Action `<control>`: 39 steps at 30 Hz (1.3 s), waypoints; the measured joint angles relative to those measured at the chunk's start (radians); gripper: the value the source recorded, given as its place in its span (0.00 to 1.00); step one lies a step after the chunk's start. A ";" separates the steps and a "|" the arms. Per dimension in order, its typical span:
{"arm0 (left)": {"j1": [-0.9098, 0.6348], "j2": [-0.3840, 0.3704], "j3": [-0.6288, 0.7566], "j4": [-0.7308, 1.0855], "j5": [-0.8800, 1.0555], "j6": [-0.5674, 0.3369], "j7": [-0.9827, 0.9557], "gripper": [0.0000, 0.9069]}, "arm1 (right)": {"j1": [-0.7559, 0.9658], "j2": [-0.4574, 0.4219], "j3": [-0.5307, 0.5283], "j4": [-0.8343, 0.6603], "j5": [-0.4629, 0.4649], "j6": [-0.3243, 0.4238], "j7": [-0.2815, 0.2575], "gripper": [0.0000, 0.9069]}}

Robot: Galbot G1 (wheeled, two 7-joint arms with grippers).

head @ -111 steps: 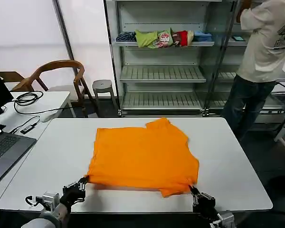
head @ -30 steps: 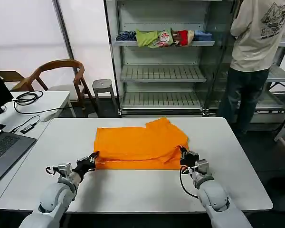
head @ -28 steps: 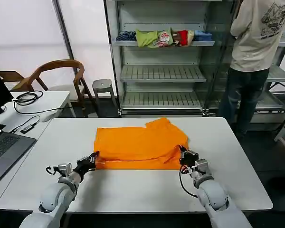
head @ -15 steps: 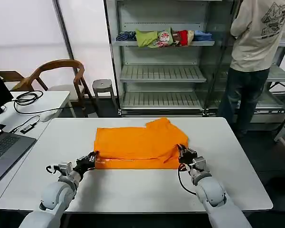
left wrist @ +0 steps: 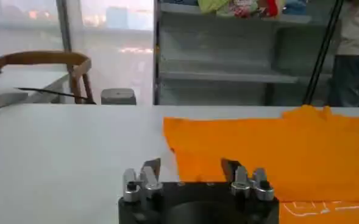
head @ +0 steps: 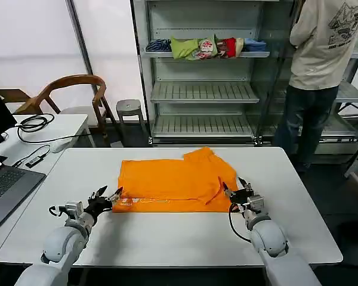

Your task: Fold and organize the clothes.

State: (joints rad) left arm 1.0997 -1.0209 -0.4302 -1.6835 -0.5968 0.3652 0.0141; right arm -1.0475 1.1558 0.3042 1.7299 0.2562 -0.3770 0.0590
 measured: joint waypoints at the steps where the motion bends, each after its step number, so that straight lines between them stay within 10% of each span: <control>1: 0.006 0.005 -0.003 -0.010 0.000 0.002 -0.001 1.00 | -0.012 -0.003 0.005 0.009 0.002 0.000 0.001 1.00; 39: 0.115 -0.031 -0.007 -0.105 0.055 0.121 -0.061 1.00 | -0.199 0.008 0.093 0.098 0.065 -0.020 0.041 1.00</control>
State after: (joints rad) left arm 1.2150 -1.0519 -0.4371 -1.7886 -0.5414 0.4863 -0.0469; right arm -1.2465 1.1635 0.3975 1.8277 0.3207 -0.3974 0.1004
